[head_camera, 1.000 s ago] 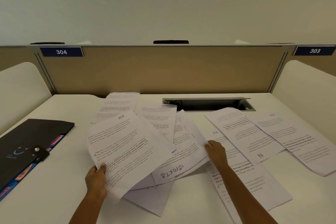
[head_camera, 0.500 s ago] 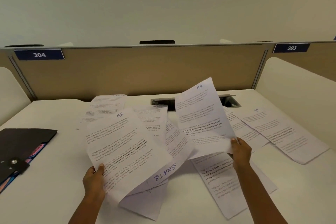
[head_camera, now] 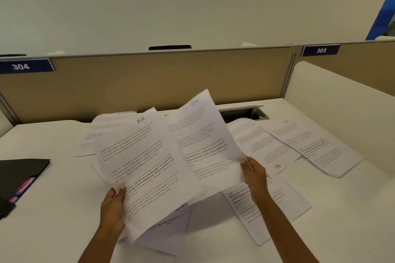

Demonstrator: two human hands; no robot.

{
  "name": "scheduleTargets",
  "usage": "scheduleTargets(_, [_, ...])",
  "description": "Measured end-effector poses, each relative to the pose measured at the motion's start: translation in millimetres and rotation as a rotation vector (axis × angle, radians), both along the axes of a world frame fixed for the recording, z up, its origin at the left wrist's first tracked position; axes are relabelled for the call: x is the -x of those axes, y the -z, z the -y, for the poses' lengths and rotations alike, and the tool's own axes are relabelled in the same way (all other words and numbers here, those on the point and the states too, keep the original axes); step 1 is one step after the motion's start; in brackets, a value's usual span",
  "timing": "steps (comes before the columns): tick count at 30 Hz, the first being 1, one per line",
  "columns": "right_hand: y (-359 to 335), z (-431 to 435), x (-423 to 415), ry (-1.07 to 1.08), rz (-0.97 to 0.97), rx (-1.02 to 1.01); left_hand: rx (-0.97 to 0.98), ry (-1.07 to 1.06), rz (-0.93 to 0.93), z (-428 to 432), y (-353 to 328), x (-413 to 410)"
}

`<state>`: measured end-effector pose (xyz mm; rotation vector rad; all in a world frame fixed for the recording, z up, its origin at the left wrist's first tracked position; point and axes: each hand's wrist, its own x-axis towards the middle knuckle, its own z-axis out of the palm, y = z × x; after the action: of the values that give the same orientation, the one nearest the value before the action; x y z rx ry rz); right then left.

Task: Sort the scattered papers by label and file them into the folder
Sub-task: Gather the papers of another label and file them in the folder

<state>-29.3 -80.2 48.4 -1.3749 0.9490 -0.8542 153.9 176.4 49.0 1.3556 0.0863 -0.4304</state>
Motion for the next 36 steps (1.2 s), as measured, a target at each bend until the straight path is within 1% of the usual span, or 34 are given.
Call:
scheduleTargets(3, [-0.8,-21.1,-5.0,-0.158,-0.011,-0.009,0.056,0.051,0.014,10.5,-4.4,6.7])
scheduleTargets(6, [2.1,-41.0,-8.8,-0.276,0.012,-0.008,0.073,0.032,-0.002,16.5,-1.6,7.1])
scheduleTargets(10, [9.4,-60.7,-15.4,-0.385,-0.031,0.004,0.045,0.005,-0.015,16.8,6.4,4.3])
scheduleTargets(14, [12.8,-72.5,-20.4,-0.454,-0.109,-0.019,-0.056,-0.008,0.068,14.5,11.8,6.2])
scheduleTargets(18, [4.1,-72.2,-19.6,-0.506,-0.128,-0.039,-0.084,-0.01,0.205,15.3,4.7,8.0])
scheduleTargets(20, [-1.1,-65.4,-17.9,-0.554,-0.141,0.017,-0.066,-0.014,0.287,16.3,-4.1,11.1])
scheduleTargets(22, [-7.8,-60.8,-17.6,-0.592,-0.149,0.121,-0.016,0.003,0.371,17.0,-13.2,13.3])
scheduleTargets(25, [-13.0,-56.3,-19.2,-0.575,-0.144,0.317,0.028,0.05,0.403,18.5,-26.6,13.5])
scheduleTargets(27, [-14.3,-55.2,-20.1,-0.539,-0.111,0.352,0.016,0.112,0.404,20.4,-32.0,14.4])
scheduleTargets(29, [-10.3,-52.8,-19.7,-0.511,-0.13,0.345,-0.014,0.198,0.403,23.2,-33.7,17.5])
scheduleTargets(31, [-4.8,-50.2,-16.7,-0.507,-0.214,0.384,-0.048,0.262,0.41,25.0,-33.1,21.6])
scheduleTargets(34, [7.8,-47.5,-10.0,-0.514,-0.342,0.432,-0.09,0.297,0.407,28.3,-29.7,27.8])
scheduleTargets(36, [18.4,-41.9,-4.7,-0.495,-0.502,0.518,-0.102,0.304,0.406,30.7,-28.6,30.6])
